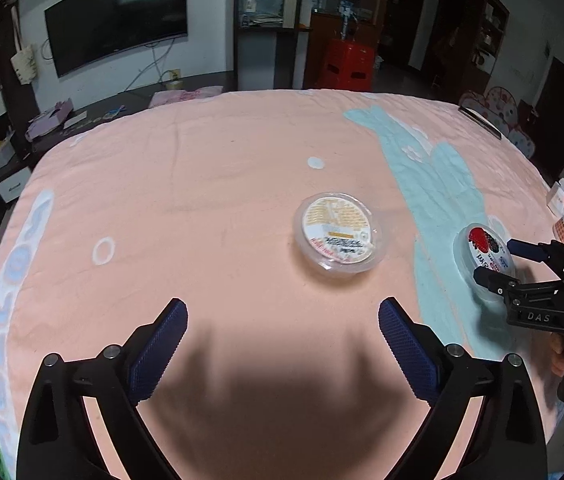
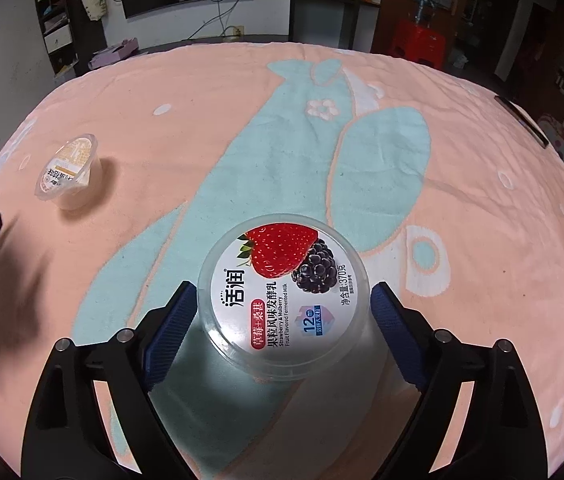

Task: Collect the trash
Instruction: 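Grasp the strawberry yogurt cup with the right gripper while the left gripper grasps the pudding cup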

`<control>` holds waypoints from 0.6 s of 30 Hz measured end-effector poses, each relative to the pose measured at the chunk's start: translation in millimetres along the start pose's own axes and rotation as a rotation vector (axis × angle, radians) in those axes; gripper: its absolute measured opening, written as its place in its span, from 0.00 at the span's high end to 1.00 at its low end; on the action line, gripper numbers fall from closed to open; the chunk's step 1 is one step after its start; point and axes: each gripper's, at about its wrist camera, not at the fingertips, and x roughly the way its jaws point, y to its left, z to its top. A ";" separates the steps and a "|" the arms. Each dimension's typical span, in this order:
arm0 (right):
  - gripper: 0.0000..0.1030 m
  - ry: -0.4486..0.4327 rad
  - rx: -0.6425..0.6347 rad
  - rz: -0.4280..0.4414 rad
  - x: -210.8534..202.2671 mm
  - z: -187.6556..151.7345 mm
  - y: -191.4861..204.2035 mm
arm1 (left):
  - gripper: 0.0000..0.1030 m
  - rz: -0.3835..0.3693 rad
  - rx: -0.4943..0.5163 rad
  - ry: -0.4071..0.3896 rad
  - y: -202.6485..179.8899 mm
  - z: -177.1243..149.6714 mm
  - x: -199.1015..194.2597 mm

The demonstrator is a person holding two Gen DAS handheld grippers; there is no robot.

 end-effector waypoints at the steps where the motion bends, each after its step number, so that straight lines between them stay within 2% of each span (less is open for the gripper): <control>1: 0.15 0.001 0.004 0.007 0.2 0.1 -0.7 | 0.09 0.002 0.011 0.001 -2.9 2.3 4.0; 18: 0.15 -0.003 -0.031 0.034 3.2 -1.7 -1.8 | 0.08 -0.012 0.095 0.011 -30.6 30.5 46.6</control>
